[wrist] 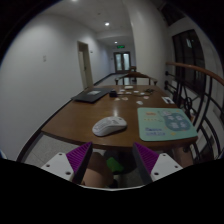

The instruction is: Arrange mouse

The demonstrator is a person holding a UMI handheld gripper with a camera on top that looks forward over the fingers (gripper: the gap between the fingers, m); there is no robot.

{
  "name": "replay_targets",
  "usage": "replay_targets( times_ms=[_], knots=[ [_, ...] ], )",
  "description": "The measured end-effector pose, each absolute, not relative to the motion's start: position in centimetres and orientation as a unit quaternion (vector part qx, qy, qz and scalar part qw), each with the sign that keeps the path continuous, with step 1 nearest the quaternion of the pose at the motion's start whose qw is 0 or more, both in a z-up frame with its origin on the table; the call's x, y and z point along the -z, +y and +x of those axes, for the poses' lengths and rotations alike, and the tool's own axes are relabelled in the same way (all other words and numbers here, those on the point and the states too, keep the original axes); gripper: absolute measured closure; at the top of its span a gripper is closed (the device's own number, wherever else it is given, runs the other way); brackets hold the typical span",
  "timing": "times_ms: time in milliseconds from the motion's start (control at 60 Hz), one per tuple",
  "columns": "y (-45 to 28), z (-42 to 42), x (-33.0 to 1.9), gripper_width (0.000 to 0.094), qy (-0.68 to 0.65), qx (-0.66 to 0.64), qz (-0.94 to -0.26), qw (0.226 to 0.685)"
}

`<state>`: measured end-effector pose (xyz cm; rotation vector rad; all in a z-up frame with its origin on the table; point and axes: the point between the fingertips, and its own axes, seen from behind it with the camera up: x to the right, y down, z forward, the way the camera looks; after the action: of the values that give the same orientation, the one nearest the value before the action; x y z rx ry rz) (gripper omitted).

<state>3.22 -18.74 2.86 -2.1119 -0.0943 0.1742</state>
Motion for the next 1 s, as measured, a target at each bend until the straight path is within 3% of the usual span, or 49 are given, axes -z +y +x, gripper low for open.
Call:
replay_targets(
  times_ms=[250,750,767,833,950,1000],
  knots=[
    [-16.0,2.0,-0.1,0.0108,-0.08,-0.086,-0.879,0.461],
    [-9.5,1.1,-0.4,0.0116,-0.058,-0.028,-0.887,0.457],
    [-9.5,1.1,-0.3,0.0139,-0.057,-0.027,-0.888,0.456],
    [-9.2,1.3,-0.3,0.0417,-0.053,-0.023,-0.887,0.457],
    [-9.5,0.1,-0.4,0.0563,-0.085,-0.049,-0.886,0.453],
    [-8.7,-0.3,-0.4,0.0572,-0.095,-0.068,-0.887,0.448]
  ],
)
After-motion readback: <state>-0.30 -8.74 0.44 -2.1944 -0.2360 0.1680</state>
